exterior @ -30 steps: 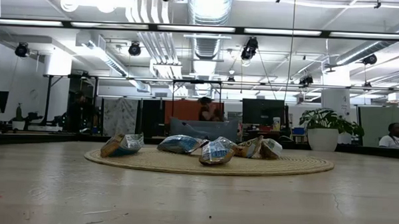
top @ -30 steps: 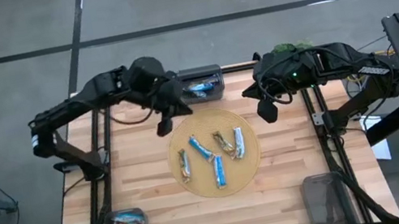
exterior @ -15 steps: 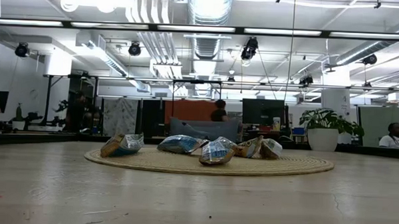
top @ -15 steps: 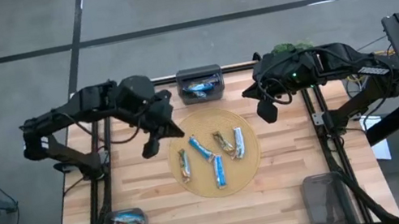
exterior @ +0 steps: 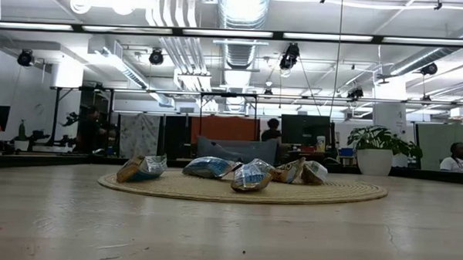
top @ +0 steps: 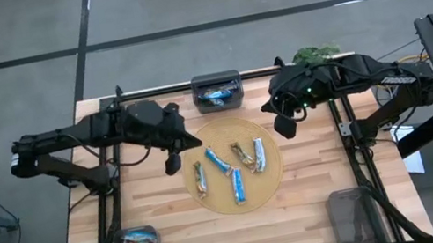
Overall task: Pick and place Granola Bars by type
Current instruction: Put the yellow granola bar into the right black bin
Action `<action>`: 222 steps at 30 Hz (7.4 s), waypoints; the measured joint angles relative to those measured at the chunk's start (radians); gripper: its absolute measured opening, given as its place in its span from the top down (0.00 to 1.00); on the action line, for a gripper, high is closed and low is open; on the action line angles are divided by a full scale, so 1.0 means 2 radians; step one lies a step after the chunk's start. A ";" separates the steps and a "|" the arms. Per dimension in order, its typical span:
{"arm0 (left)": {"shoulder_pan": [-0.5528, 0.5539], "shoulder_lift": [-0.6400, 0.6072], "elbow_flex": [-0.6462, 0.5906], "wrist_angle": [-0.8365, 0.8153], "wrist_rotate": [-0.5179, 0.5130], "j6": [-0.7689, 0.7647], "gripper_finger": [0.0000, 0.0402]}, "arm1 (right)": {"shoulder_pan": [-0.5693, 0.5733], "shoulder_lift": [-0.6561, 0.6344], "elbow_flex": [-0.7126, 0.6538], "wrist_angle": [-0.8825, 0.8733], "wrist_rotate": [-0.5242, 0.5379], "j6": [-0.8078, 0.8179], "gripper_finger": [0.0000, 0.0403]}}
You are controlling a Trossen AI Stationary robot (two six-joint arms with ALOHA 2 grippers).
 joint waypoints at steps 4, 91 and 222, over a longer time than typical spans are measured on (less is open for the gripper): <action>-0.001 -0.035 -0.064 0.023 -0.032 -0.035 1.00 | 0.000 0.000 -0.011 0.000 -0.001 0.006 0.98; -0.001 -0.128 -0.204 0.120 -0.059 -0.081 1.00 | 0.000 0.295 -0.215 0.131 -0.037 0.556 0.54; 0.000 -0.128 -0.204 0.121 -0.062 -0.093 1.00 | 0.537 0.059 -0.217 -0.052 -0.194 0.942 0.93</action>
